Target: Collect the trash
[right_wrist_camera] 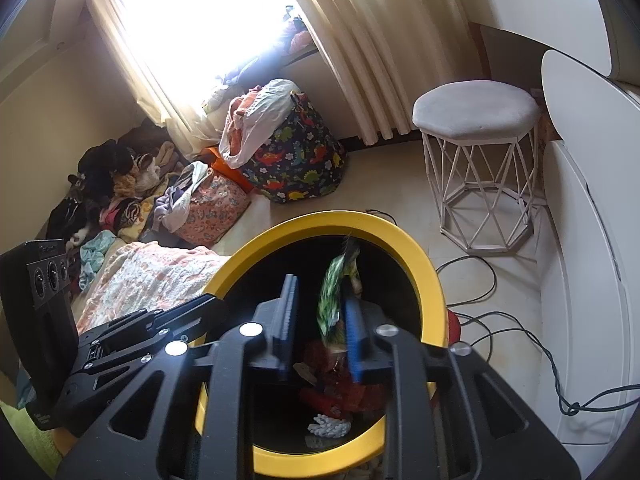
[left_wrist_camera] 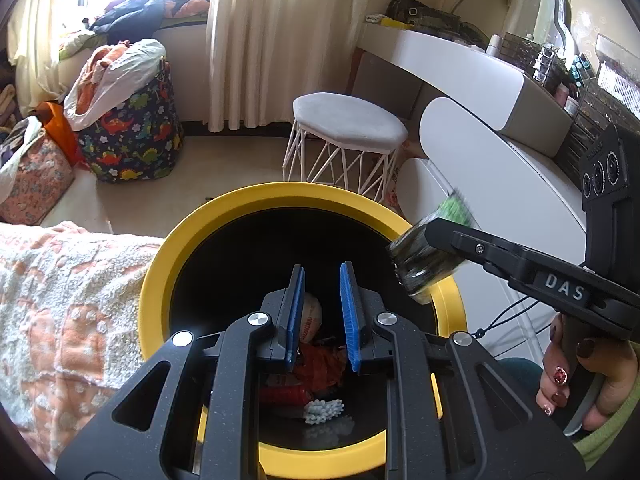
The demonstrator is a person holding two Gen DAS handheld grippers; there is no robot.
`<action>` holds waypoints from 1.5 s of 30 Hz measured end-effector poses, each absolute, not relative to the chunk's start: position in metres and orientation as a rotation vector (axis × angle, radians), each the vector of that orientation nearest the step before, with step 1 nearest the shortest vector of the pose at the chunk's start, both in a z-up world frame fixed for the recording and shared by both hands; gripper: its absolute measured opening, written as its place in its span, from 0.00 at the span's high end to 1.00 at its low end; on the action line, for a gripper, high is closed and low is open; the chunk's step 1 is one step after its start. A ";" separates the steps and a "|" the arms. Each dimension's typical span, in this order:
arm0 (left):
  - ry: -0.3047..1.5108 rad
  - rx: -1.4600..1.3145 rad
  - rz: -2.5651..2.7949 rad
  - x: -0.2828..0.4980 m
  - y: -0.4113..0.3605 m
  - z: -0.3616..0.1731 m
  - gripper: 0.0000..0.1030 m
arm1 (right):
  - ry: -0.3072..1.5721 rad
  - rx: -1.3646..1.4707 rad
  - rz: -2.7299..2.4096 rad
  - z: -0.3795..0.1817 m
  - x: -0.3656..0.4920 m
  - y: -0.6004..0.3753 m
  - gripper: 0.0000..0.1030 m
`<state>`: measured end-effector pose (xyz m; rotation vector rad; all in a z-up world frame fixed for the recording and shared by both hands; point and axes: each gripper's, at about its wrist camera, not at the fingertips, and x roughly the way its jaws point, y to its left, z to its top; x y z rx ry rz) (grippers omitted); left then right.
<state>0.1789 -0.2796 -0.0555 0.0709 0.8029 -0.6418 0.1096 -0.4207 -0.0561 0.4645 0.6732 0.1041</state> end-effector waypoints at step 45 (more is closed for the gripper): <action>0.593 -0.016 -0.305 0.127 -0.167 0.002 0.11 | 0.416 0.268 0.052 -0.003 0.048 -0.361 0.07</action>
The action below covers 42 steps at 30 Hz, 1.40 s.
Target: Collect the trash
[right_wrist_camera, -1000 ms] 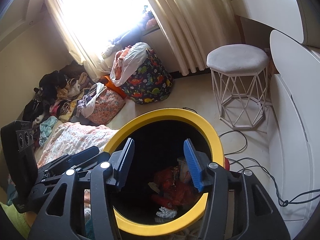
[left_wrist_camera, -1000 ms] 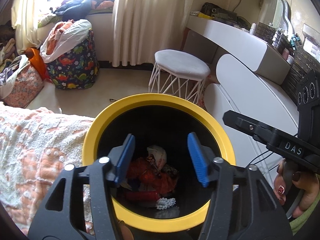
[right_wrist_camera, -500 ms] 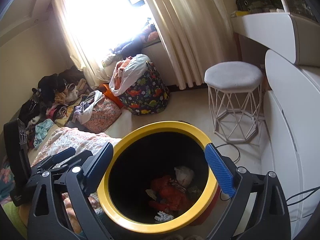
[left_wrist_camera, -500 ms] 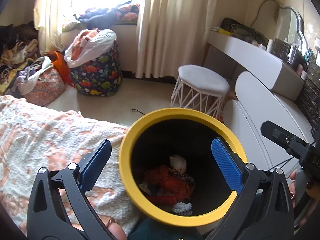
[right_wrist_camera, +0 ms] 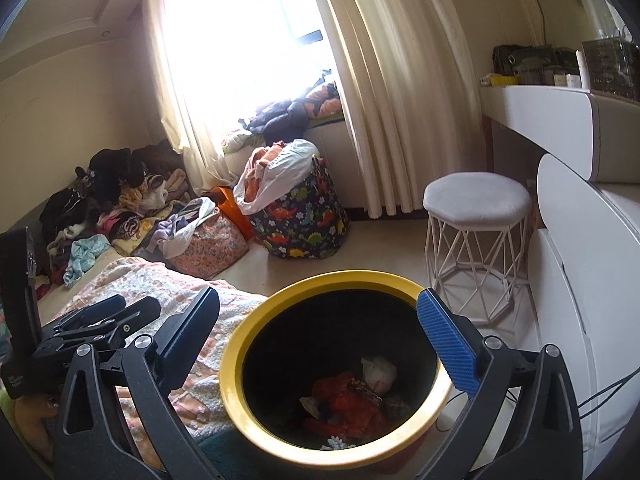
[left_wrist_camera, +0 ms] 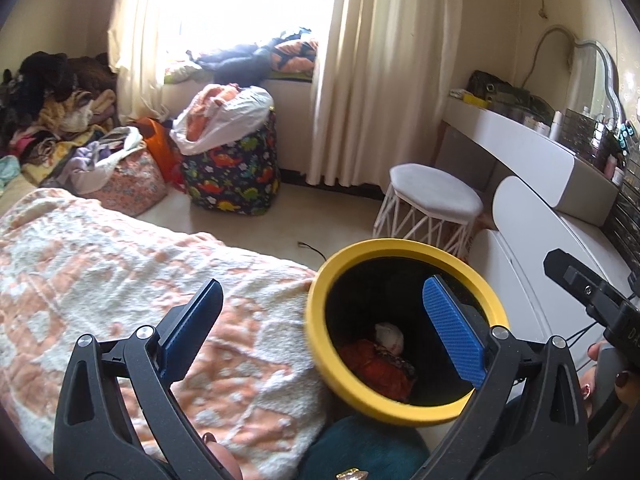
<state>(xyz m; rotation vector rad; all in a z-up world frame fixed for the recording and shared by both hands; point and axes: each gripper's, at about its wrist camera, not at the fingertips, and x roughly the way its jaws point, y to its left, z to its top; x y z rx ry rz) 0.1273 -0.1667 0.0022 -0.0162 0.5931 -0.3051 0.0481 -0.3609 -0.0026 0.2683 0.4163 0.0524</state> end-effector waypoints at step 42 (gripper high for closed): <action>0.448 -0.019 -0.156 0.054 -0.098 -0.009 0.11 | 0.202 0.098 -0.028 -0.018 -0.012 -0.290 0.06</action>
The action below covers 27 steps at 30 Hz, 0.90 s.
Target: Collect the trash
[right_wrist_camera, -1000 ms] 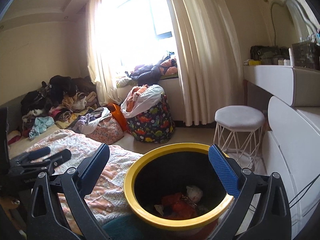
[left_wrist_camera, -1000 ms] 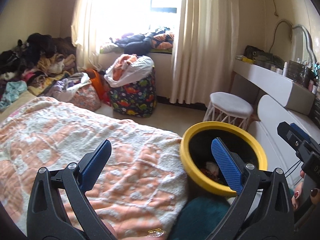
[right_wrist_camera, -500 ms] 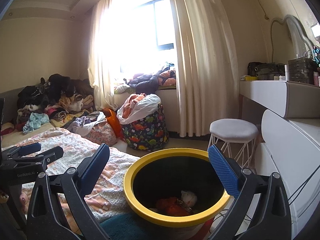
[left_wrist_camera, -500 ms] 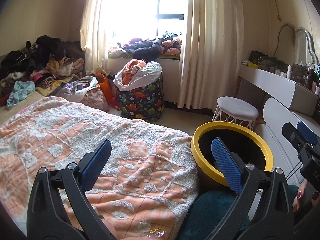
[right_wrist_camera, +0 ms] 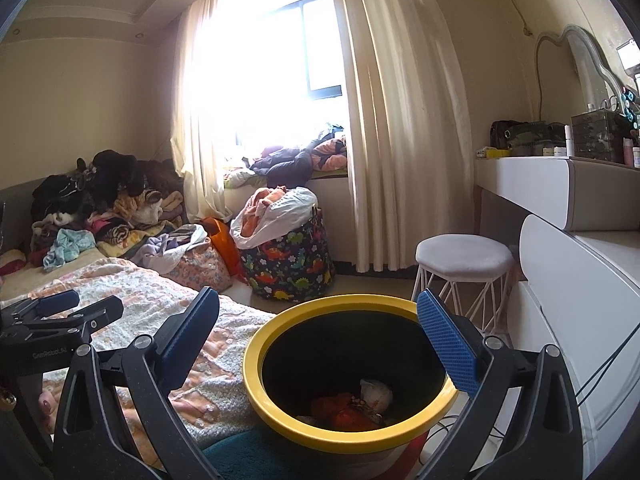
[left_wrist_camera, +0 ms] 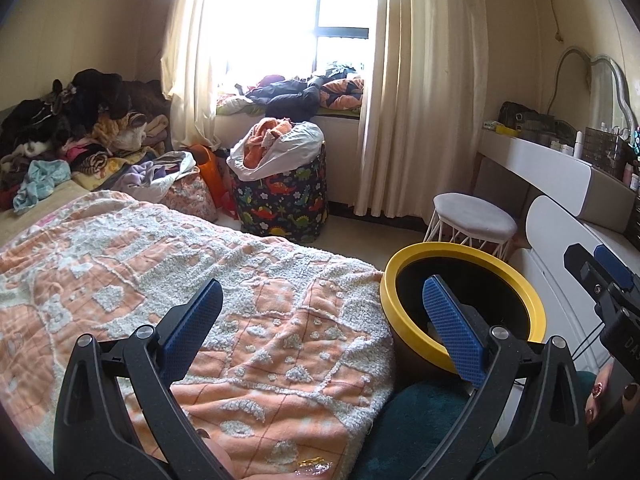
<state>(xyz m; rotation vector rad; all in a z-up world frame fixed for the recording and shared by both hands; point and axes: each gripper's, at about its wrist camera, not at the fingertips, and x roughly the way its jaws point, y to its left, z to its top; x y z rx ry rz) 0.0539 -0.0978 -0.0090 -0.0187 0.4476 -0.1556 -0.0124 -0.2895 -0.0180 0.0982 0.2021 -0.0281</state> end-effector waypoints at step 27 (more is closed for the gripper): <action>0.452 -0.017 -0.154 0.054 -0.098 -0.009 0.11 | 0.195 0.097 -0.034 -0.019 -0.013 -0.293 0.06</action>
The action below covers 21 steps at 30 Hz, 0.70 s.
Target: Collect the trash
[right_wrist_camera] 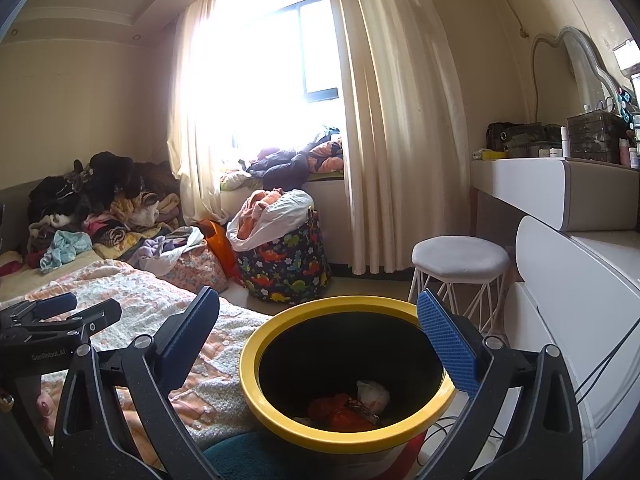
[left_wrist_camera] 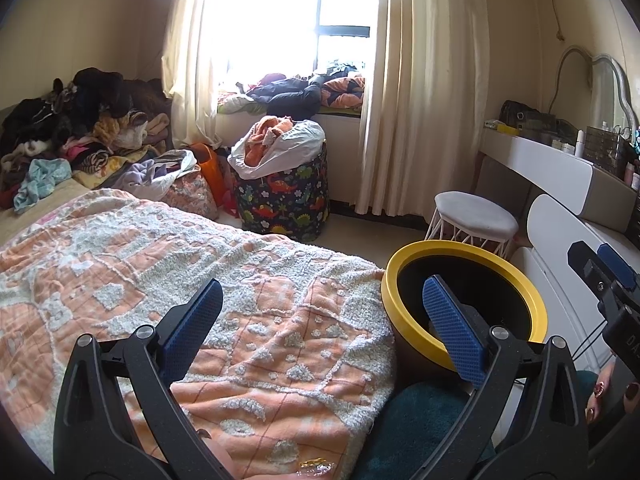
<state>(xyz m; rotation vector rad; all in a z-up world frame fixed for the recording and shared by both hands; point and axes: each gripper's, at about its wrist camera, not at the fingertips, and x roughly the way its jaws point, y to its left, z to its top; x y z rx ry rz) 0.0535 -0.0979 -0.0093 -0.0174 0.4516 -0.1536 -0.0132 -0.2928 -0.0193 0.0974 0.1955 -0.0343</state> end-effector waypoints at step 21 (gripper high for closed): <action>0.474 -0.032 -0.132 0.053 -0.089 -0.014 0.11 | 0.204 0.096 -0.022 -0.020 -0.013 -0.292 0.06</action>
